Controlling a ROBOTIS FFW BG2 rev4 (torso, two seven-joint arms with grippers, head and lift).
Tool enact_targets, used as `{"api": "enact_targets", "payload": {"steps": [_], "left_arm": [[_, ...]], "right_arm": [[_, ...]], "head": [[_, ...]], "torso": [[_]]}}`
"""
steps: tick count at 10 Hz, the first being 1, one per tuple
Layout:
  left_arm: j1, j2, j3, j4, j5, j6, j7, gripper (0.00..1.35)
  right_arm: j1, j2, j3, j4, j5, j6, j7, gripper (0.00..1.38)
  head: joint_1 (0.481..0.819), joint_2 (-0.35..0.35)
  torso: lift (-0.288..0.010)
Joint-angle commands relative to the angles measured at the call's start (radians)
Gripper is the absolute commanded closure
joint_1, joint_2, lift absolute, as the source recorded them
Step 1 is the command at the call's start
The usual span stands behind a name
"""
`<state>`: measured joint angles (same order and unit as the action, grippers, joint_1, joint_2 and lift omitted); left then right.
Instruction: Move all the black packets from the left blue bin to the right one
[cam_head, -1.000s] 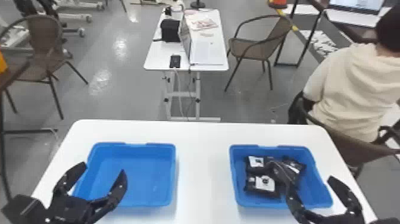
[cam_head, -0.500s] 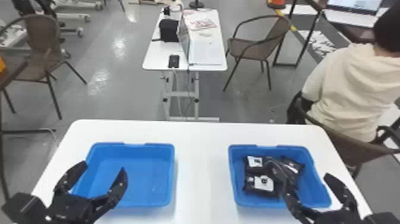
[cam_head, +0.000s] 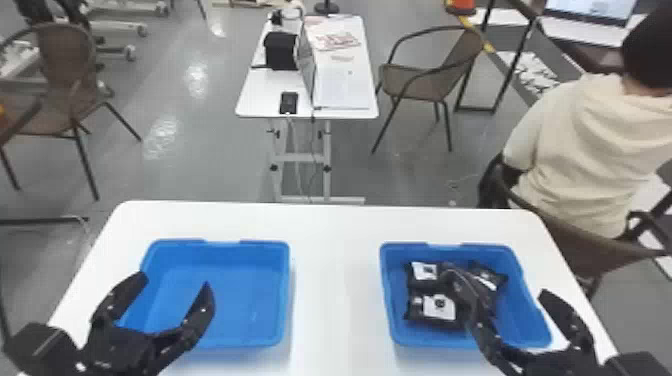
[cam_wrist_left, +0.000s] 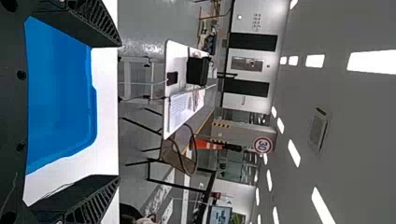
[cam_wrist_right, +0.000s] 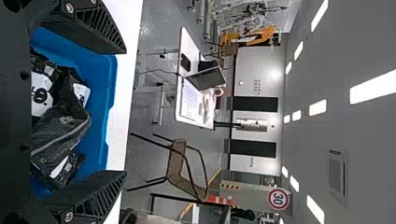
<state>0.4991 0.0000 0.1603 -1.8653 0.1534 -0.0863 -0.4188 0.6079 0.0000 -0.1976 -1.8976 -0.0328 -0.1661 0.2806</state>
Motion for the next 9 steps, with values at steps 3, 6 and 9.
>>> {"api": "enact_targets", "payload": {"steps": [3, 6, 9], "left_arm": [[-0.004, -0.003, -0.005, 0.0, 0.0, 0.016, 0.0, 0.0], [-0.005, -0.003, -0.013, 0.002, 0.002, 0.028, 0.0, 0.0], [-0.005, -0.003, -0.015, 0.003, 0.008, 0.039, 0.0, 0.0]], "right_arm": [[-0.01, 0.001, 0.001, 0.0, -0.004, 0.008, 0.0, 0.1], [-0.019, 0.001, 0.001, 0.008, -0.004, 0.013, 0.0, 0.1], [-0.02, 0.001, 0.004, 0.014, -0.01, 0.013, 0.0, 0.1]], "head": [[0.695, -0.067], [0.695, -0.07], [0.695, -0.073]], "torso": [[0.0], [0.0], [0.0]]}}
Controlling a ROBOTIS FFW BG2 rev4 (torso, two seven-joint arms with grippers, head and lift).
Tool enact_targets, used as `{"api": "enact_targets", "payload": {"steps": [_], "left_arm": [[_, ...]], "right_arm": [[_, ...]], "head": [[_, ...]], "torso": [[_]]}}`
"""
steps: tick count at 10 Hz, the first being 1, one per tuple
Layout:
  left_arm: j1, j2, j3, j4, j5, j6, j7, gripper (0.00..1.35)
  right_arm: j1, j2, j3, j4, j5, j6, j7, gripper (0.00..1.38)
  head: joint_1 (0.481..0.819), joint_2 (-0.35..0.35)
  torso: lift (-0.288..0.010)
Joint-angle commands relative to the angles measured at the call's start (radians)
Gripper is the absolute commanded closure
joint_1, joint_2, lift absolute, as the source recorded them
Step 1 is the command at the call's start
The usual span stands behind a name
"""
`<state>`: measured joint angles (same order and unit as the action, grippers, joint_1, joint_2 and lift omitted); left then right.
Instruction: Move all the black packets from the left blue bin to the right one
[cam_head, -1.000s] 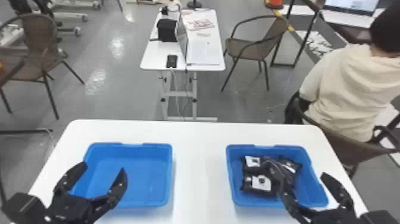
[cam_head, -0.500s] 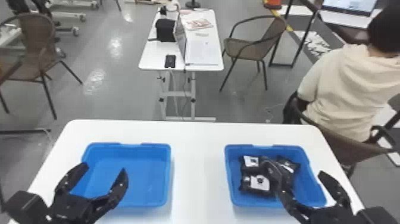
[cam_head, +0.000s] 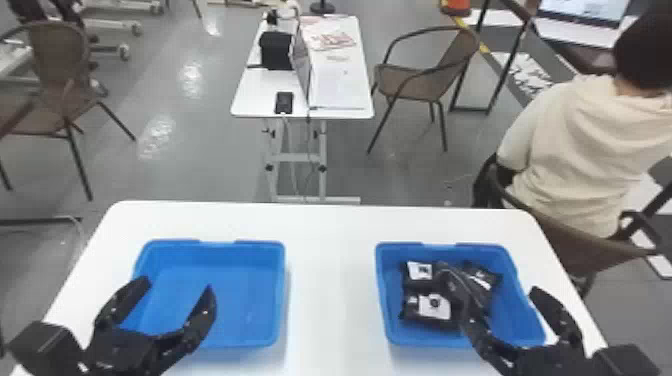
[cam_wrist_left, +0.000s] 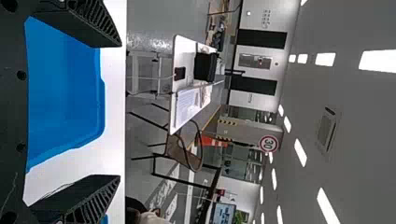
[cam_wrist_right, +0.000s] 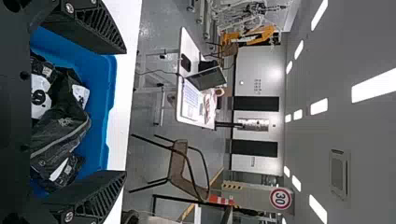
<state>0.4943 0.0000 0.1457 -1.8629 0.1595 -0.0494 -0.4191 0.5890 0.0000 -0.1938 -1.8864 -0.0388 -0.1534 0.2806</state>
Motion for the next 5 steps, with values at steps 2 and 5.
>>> {"api": "enact_targets", "payload": {"steps": [2, 5], "left_arm": [[0.0, 0.002, -0.005, 0.001, 0.003, 0.005, 0.0, 0.0], [-0.002, 0.003, -0.006, 0.002, 0.006, 0.005, -0.001, 0.0]], "right_arm": [[-0.002, 0.001, 0.007, 0.007, -0.004, 0.0, 0.0, 0.1], [-0.009, 0.001, 0.011, 0.009, -0.003, 0.0, 0.0, 0.1]], "head": [[0.695, -0.073], [0.695, -0.071]], "torso": [[0.0], [0.0]]}}
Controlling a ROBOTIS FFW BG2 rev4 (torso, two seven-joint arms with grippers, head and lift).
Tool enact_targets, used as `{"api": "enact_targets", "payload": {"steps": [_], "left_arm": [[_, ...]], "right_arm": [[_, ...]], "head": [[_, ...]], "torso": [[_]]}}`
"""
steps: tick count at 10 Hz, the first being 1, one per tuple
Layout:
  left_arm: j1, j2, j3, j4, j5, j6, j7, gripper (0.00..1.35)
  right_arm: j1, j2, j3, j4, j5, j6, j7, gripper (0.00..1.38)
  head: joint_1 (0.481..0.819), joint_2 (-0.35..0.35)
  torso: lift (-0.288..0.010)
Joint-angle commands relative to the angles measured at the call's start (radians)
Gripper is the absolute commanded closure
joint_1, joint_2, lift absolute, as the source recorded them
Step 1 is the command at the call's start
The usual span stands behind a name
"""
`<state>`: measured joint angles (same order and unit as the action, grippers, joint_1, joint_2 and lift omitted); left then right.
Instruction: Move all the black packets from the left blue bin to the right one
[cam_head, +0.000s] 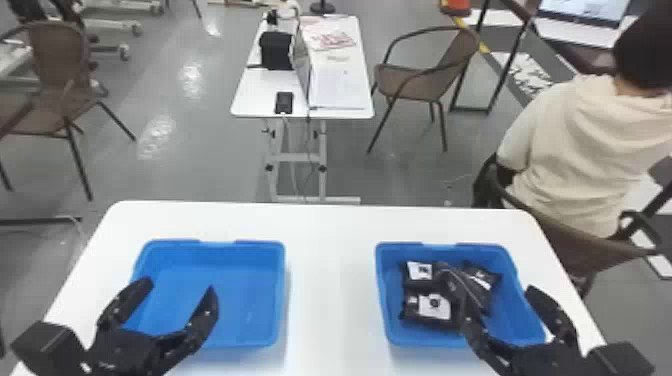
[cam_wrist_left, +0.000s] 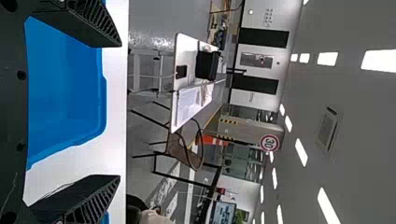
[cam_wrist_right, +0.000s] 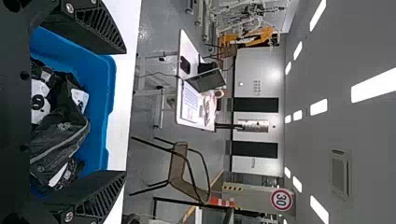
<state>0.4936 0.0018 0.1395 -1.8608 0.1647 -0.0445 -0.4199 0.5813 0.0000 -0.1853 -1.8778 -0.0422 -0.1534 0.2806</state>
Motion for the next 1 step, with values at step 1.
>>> {"api": "enact_targets", "payload": {"steps": [1], "left_arm": [[-0.001, 0.003, -0.001, 0.0, 0.003, 0.002, 0.0, 0.0]], "right_arm": [[-0.001, 0.001, 0.0, 0.002, -0.001, 0.0, 0.0, 0.1]], "head": [[0.695, -0.072]], "torso": [[0.0]]}}
